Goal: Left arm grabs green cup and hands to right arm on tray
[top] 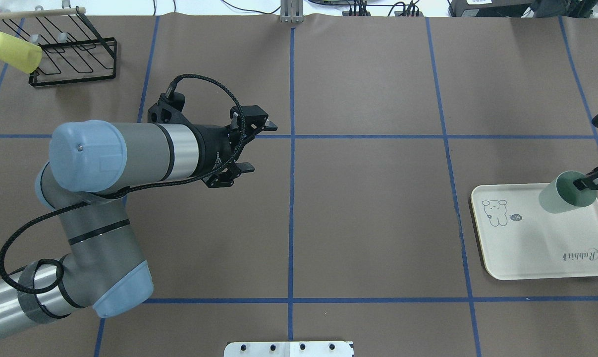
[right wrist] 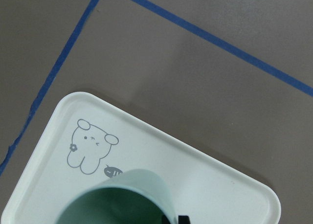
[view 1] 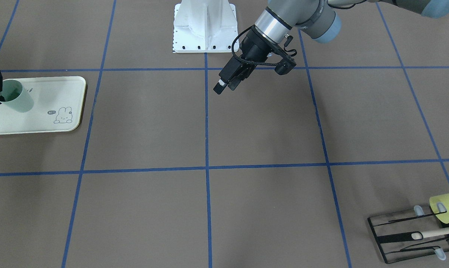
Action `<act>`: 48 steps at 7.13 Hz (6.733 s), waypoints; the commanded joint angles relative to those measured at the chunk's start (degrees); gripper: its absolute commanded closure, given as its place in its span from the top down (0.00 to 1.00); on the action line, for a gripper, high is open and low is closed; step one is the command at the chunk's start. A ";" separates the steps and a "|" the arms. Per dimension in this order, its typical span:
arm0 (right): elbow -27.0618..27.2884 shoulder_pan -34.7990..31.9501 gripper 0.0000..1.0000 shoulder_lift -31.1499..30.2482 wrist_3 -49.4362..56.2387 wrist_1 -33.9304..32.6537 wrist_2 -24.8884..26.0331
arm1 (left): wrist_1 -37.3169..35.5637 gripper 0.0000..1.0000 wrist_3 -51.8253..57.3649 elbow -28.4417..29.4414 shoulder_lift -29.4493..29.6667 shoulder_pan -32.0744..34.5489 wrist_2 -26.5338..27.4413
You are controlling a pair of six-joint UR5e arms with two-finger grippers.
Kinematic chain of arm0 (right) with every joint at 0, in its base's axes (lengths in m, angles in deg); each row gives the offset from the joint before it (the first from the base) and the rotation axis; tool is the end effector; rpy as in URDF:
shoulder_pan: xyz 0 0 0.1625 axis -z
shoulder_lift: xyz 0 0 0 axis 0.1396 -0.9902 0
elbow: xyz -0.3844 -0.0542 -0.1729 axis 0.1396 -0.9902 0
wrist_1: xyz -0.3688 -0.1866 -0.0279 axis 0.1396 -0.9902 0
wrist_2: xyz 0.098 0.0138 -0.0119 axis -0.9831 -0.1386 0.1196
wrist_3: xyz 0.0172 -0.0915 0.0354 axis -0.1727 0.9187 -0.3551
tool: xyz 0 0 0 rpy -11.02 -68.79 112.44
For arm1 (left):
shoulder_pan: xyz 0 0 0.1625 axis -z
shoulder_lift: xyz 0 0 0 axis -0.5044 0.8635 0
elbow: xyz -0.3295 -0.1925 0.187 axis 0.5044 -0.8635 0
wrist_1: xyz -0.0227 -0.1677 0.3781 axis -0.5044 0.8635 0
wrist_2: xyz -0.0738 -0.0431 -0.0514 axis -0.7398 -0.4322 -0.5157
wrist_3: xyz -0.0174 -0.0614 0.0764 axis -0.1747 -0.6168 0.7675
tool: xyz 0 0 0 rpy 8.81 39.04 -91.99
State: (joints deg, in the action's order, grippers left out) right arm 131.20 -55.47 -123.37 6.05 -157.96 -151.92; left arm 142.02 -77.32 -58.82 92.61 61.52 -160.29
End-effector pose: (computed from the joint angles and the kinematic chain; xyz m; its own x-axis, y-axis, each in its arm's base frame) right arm -0.1336 -0.4204 0.5312 0.5985 -0.4841 0.6383 0.3547 0.8746 0.3306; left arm 0.4394 -0.4088 0.1672 -0.1116 -0.5163 -0.8491 0.4167 0.7514 -0.5117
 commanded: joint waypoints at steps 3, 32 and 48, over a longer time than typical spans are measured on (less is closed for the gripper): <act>-1.94 2.67 0.00 -0.04 0.01 -0.80 0.53 | -19.09 1.00 24.15 -4.64 0.02 4.36 -1.75; -5.98 -26.59 1.00 4.36 7.47 -17.42 -10.19 | -37.00 1.00 117.11 0.25 -39.79 56.49 -31.46; -11.35 -25.63 1.00 4.27 5.02 -6.87 -3.95 | -37.71 1.00 117.19 0.07 -40.05 56.66 -33.12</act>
State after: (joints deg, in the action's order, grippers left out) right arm 119.99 -81.15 -119.11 11.07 -164.95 -155.70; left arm 104.28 39.80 -58.95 52.62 118.12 -192.21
